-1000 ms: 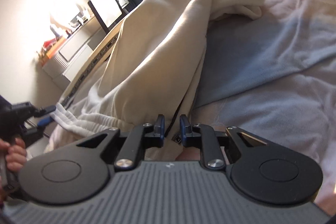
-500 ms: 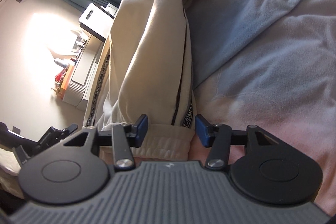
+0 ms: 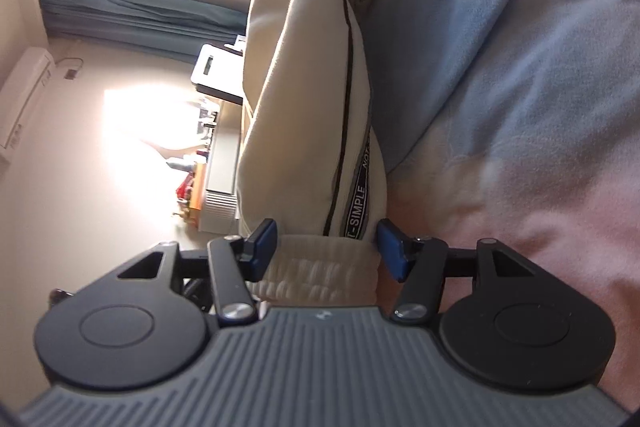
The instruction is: Fold clothes
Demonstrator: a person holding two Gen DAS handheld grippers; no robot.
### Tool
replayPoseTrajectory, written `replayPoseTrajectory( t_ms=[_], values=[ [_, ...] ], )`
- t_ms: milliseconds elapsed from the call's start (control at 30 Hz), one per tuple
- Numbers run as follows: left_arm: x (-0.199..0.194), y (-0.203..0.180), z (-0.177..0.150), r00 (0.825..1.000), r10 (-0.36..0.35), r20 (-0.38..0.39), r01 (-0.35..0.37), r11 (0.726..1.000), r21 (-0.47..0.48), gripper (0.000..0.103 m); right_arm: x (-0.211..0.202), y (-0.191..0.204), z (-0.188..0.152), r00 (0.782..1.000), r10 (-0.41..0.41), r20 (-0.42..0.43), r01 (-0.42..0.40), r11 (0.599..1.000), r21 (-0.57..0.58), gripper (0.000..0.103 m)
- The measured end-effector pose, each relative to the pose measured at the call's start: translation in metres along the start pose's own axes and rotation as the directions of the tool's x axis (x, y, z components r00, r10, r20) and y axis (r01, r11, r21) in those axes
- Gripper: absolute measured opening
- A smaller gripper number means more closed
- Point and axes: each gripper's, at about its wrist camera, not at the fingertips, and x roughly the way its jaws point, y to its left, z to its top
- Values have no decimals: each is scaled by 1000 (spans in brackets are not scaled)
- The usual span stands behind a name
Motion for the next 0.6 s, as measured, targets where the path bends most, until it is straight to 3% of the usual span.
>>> replayPoseTrajectory(
  t_ms=[67,167,300,400,567,600],
  values=[
    [-7,5,2,998,-55,20,56,997,-49,50,2,-2,1,1000,19,-8,-18,1000,14,59],
    [-15,12,5,992,-121,42,125,987,-100,48,7,-4,1,1000,-15,-22,15,1000,16,62],
    [-8,9,3,999,-47,1,47,997,-65,48,17,-6,-1,997,-68,-32,68,998,3,67],
    [6,9,1,998,-32,-53,28,996,-83,58,19,-2,-1,996,-83,-28,82,996,-21,70],
    [10,3,-2,999,-41,-33,38,995,-93,56,24,5,-4,995,-99,-23,97,992,-82,72],
    [9,2,-2,999,-33,-19,31,996,-86,48,25,6,-4,994,-107,-21,105,990,-99,71]
  ],
)
